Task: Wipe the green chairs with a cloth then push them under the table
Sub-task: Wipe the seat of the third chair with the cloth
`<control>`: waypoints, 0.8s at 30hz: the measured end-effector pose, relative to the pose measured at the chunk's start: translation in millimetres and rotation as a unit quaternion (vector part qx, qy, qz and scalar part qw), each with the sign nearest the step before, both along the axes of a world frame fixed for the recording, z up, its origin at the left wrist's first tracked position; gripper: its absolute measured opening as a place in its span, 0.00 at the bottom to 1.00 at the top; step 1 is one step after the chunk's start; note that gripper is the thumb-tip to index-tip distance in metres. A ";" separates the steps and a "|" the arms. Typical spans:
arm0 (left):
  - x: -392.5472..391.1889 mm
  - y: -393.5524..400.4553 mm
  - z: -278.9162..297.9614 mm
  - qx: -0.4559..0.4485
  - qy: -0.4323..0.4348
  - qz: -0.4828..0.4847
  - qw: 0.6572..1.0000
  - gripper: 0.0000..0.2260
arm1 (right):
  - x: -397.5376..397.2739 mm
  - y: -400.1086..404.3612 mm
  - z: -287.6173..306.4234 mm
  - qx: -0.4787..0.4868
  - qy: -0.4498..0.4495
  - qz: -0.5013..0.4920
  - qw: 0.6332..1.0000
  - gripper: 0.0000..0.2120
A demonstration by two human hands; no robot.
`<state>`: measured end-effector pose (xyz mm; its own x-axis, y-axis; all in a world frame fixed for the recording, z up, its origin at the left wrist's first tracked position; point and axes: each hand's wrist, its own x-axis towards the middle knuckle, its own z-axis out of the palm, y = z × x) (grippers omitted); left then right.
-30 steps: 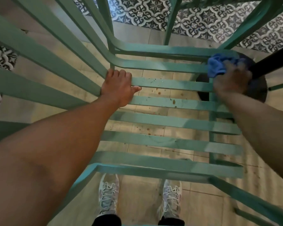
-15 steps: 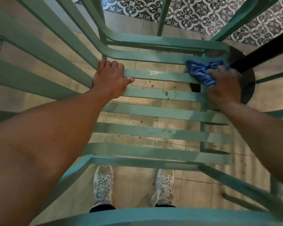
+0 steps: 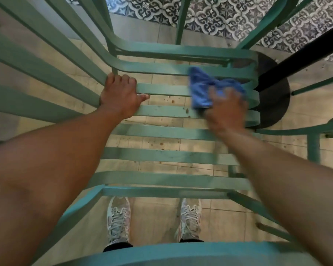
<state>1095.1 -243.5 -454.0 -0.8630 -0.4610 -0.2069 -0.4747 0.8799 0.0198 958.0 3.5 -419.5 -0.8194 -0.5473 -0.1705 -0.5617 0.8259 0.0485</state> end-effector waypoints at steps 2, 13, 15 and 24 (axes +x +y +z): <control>0.7 -0.1 -2.9 0.008 0.013 -0.004 1.000 0.29 | -35.8 64.6 9.6 0.048 -0.013 -0.105 0.993 0.26; -0.5 -1.7 -7.0 -0.035 -0.012 -0.034 0.999 0.20 | 107.9 -80.0 -2.1 -0.104 -0.091 0.104 0.985 0.23; -1.3 -5.4 -7.8 -0.040 -0.020 -0.038 0.998 0.16 | 134.2 -122.1 -4.2 -0.111 -0.116 0.080 0.984 0.23; 0.3 -1.6 -2.5 -0.014 0.004 -0.012 1.000 0.30 | 29.8 49.5 -1.2 -0.055 0.008 -0.041 0.998 0.21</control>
<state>1095.4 -245.0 -456.5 -0.8751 -0.4461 -0.1877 -0.4539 0.8910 -0.0017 987.8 52.9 -420.7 -0.8640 -0.4936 -0.0996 -0.4926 0.8695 -0.0357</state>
